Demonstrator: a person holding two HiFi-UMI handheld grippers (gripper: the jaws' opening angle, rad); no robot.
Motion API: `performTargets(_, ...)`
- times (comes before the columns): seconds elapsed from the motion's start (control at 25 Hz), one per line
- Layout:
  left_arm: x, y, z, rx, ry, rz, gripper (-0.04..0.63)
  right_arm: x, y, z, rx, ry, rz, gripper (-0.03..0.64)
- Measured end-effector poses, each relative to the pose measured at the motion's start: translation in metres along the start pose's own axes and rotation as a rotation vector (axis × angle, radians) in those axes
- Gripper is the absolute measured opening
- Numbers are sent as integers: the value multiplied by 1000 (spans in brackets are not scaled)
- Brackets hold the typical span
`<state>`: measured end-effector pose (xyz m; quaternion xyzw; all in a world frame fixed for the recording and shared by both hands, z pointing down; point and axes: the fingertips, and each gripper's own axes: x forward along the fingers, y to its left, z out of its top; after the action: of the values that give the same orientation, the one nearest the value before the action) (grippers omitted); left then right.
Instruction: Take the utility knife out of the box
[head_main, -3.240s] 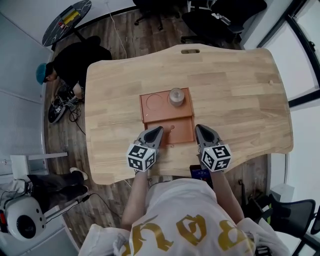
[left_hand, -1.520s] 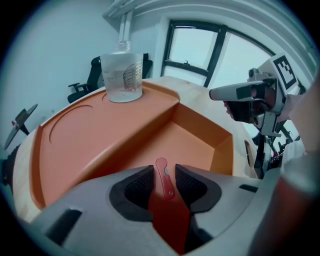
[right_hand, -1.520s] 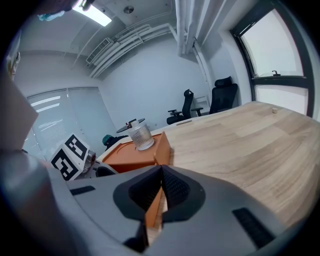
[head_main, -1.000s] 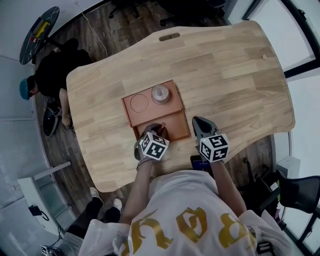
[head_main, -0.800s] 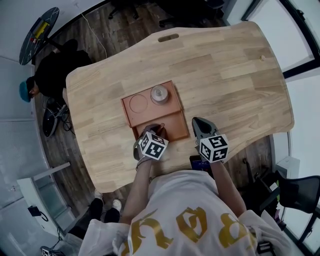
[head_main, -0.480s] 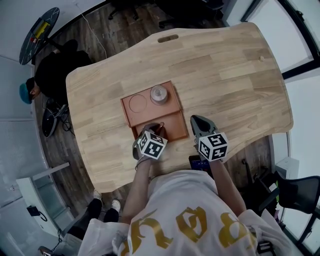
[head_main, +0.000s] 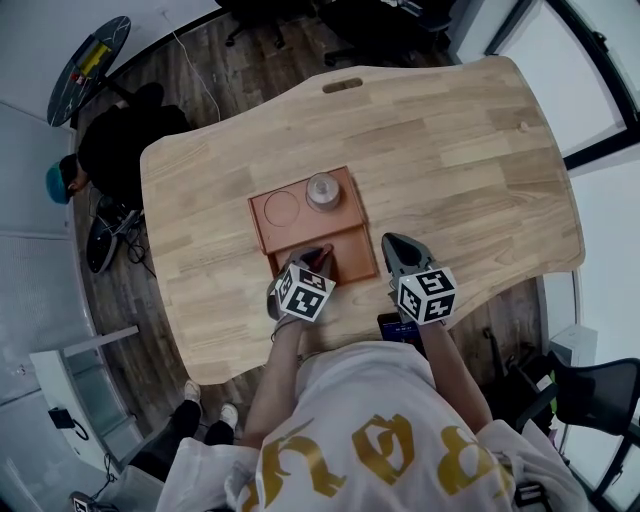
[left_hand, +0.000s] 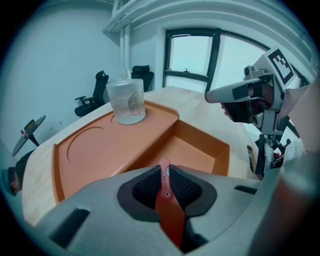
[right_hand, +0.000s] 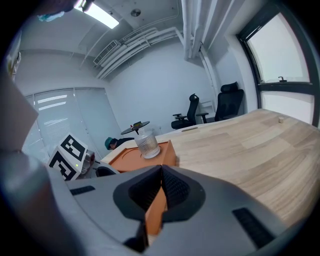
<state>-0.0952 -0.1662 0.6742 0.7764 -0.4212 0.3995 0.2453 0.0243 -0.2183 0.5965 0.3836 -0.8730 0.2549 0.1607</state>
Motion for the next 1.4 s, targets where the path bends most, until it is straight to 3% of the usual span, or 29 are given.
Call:
performTargets(0.28,-31,0,16,-75,-149,17,55,-10,7,21,43,-65,12,11)
performTargets(0.52,-63,4,29,-294,-329,-22,55,-24,15,35,71,-124,32,12)
performTargets(0.68,-91,10,41,-252,-424,49,55,-28,34,44,70,-151,75,11)
performTargets(0.88,-120,8,55,-254,-528,65,55,-36,56,55,73,-182,132,11)
performTargets(1.0,-137,4,58,-252,-583,76,55,-43,63,55,33,-182,120,11)
performTargets(1.4,-191,-6,52,-257,-696,133,55,-75,98,64,-2,-239,137,11)
